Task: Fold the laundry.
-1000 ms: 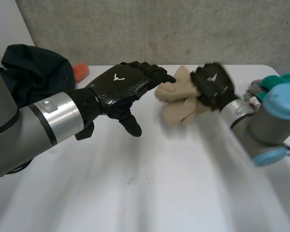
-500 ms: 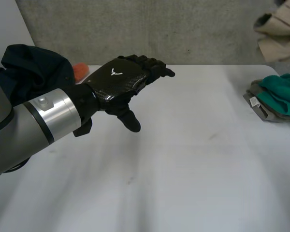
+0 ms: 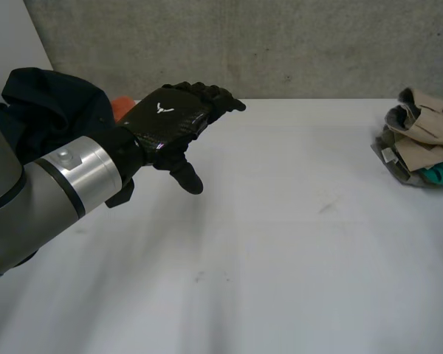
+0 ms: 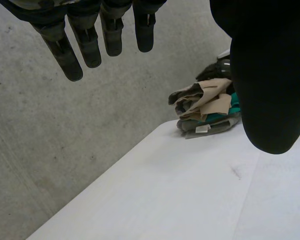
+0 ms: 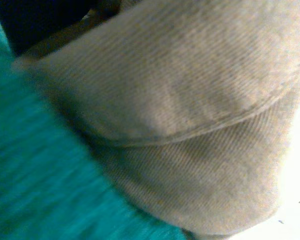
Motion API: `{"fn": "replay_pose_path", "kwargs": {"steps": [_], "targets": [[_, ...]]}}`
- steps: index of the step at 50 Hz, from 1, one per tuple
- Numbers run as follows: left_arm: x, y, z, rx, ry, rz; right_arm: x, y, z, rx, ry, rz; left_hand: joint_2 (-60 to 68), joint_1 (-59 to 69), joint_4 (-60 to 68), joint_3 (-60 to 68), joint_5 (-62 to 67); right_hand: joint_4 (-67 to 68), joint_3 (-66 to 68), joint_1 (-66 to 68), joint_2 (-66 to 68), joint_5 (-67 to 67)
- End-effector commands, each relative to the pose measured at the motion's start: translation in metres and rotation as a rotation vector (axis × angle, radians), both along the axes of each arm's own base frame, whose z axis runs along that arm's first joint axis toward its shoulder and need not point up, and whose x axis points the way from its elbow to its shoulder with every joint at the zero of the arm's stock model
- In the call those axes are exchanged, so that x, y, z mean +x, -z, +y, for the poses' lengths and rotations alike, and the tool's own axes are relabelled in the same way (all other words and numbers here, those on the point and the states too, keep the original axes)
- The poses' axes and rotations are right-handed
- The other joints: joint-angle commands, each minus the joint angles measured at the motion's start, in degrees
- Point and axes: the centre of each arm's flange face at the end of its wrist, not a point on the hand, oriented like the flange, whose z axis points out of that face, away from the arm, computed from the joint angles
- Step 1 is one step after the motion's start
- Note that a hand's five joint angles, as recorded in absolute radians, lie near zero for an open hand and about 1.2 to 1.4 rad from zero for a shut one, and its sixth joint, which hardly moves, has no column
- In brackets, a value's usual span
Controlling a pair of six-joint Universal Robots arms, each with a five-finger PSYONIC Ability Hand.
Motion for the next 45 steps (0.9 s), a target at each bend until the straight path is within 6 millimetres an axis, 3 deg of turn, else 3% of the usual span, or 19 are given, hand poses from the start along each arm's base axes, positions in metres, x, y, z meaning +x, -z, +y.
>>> {"fn": "replay_pose_path", "kwargs": {"steps": [1, 6, 13, 21, 25, 26, 28, 29, 32, 33, 35, 36, 40, 41, 44, 45], "targets": [[0.000, -0.008, 0.003, -0.027, 0.005, 0.010, 0.004, -0.043, 0.012, -0.016, 0.012, -0.002, 1.4, 1.4, 1.3, 1.1, 0.4, -9.7, -8.9, -4.1, -8.4, -11.0], [0.001, -0.015, 0.004, -0.042, 0.005, 0.022, 0.006, -0.072, 0.029, -0.008, 0.037, -0.014, 1.3, 1.2, 1.2, 1.0, 0.3, -9.7, -8.9, -4.1, -8.4, -11.0], [0.002, -0.016, 0.005, -0.044, 0.005, 0.025, -0.013, -0.081, 0.052, 0.044, 0.110, -0.023, 0.6, 0.6, 0.5, 0.3, -0.4, -9.7, -8.9, -4.1, -8.4, -11.0], [0.003, -0.016, 0.004, -0.047, 0.005, 0.024, -0.059, -0.076, 0.081, 0.119, 0.276, 0.014, -0.2, -0.3, -0.4, -0.5, -1.3, -9.7, -8.9, -4.1, -8.4, -11.0], [0.004, -0.016, 0.003, -0.045, 0.000, 0.025, -0.097, -0.077, 0.093, 0.120, 0.405, 0.070, -0.2, -0.3, -0.4, -0.5, -1.3, -9.7, -8.9, -4.1, -8.4, -11.0], [0.004, -0.016, 0.002, -0.045, -0.002, 0.025, -0.116, -0.083, 0.095, 0.102, 0.489, 0.094, -0.2, -0.3, -0.4, -0.5, -1.3, -9.7, -8.9, -4.1, -8.4, -11.0], [0.004, -0.016, 0.002, -0.045, -0.002, 0.025, -0.133, -0.094, 0.094, 0.066, 0.598, 0.119, -0.4, -0.5, -0.5, -0.7, -1.4, -9.7, -8.9, -4.1, -8.4, -11.0], [0.004, -0.016, 0.002, -0.045, -0.002, 0.025, -0.150, -0.108, 0.094, 0.024, 0.725, 0.139, -0.4, -0.5, -0.5, -0.7, -1.4, -9.7, -8.9, -4.1, -8.4, -11.0], [0.004, -0.016, 0.002, -0.045, 0.004, 0.025, -0.169, -0.135, 0.092, -0.059, 0.922, 0.171, -0.7, -0.8, -0.9, -1.0, -1.8, -9.7, -8.9, -4.1, -8.4, -11.0], [0.004, -0.016, 0.002, -0.044, 0.006, 0.025, -0.180, -0.157, 0.093, -0.124, 1.042, 0.196, -0.9, -1.0, -1.0, -1.2, -1.9, -9.7, -8.9, -4.1, -8.4, -11.0], [0.004, -0.014, 0.003, -0.041, 0.009, 0.023, -0.183, -0.176, 0.095, -0.180, 1.133, 0.212, -1.1, -1.1, -1.2, -1.4, -2.1, -9.7, -8.9, -4.1, -8.4, -11.0], [0.003, -0.014, 0.004, -0.041, 0.011, 0.023, -0.179, -0.184, 0.094, -0.202, 1.162, 0.210, -1.1, -1.1, -1.2, -1.4, -2.1, -9.7, -8.9, -4.1, -8.4, -11.0], [0.003, -0.014, 0.006, -0.037, 0.015, 0.023, -0.101, -0.229, 0.079, -0.323, 1.078, 0.169, -1.1, -1.1, -1.2, -1.4, -2.1, -9.7, -8.9, -4.1, -8.4, -11.0], [0.003, -0.015, 0.007, -0.038, 0.017, 0.024, -0.061, -0.246, 0.078, -0.359, 1.008, 0.145, -1.1, -1.1, -1.2, -1.4, -2.1, -9.7, -8.9, -4.1, -8.4, -11.0], [0.002, -0.015, 0.009, -0.038, 0.023, 0.024, -0.010, -0.259, 0.083, -0.376, 0.894, 0.101, -1.1, -1.1, -1.2, -1.4, -2.1, -9.7, -8.9, -4.1, -8.4, -11.0], [0.001, -0.015, 0.010, -0.038, 0.033, 0.024, 0.024, -0.259, 0.089, -0.359, 0.812, 0.066, -1.1, -1.1, -1.2, -1.4, -2.1, -9.7, -8.9, -4.1, -8.4, -11.0]]}}
